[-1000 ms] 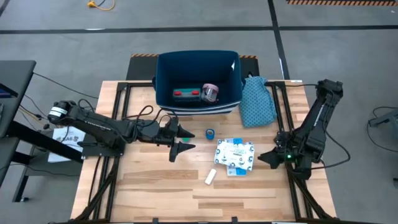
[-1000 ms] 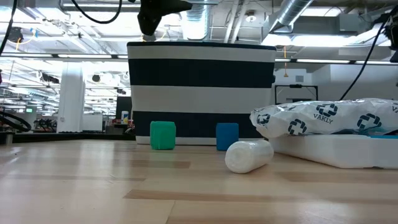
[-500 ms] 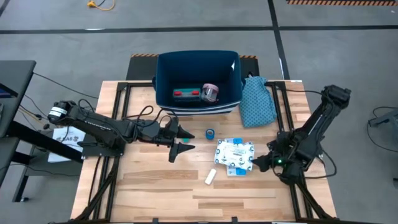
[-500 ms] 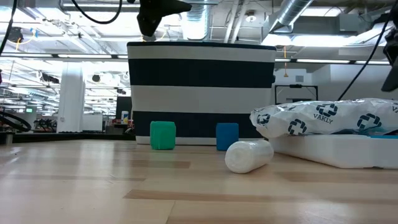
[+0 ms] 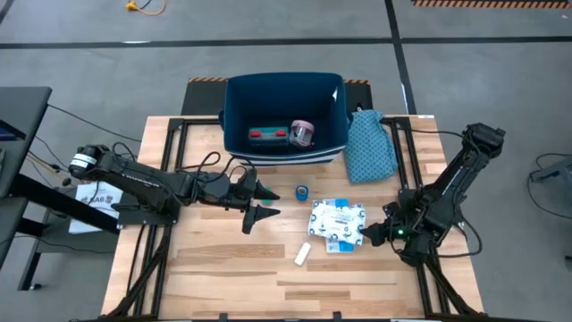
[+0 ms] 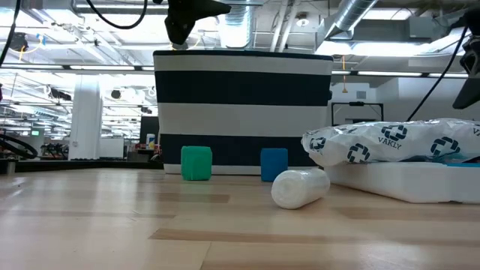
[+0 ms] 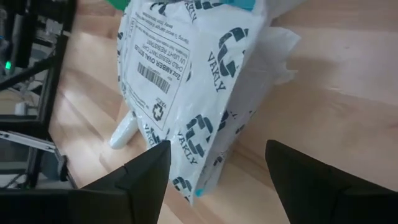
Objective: Pick & place medical supplies in basket/bin
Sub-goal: Put the sterile items into the bin
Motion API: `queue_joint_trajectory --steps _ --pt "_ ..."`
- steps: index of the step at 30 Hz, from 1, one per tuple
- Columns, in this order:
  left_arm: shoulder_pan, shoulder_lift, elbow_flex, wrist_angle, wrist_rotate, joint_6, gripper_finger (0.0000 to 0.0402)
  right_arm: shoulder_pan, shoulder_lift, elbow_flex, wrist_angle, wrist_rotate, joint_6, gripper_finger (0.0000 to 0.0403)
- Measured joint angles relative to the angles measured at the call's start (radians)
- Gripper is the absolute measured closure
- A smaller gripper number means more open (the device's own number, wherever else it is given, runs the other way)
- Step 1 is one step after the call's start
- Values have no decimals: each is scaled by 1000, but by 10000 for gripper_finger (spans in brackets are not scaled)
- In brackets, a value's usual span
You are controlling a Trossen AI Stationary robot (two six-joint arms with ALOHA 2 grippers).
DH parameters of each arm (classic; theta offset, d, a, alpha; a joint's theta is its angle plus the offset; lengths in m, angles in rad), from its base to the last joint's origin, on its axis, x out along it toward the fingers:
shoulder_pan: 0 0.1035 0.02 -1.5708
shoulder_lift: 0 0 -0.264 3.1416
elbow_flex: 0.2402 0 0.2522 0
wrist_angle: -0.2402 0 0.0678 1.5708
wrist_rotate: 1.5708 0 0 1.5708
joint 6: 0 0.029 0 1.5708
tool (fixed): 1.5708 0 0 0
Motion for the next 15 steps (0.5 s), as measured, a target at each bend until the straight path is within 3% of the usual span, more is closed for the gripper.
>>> queue_joint_trajectory --steps 6,15 --pt "0 0 0 0 10 0 179 -20 -2 -62 148 4 -5 146" --pt "0 0 0 0 17 0 179 -58 -1 -64 159 2 -60 146"
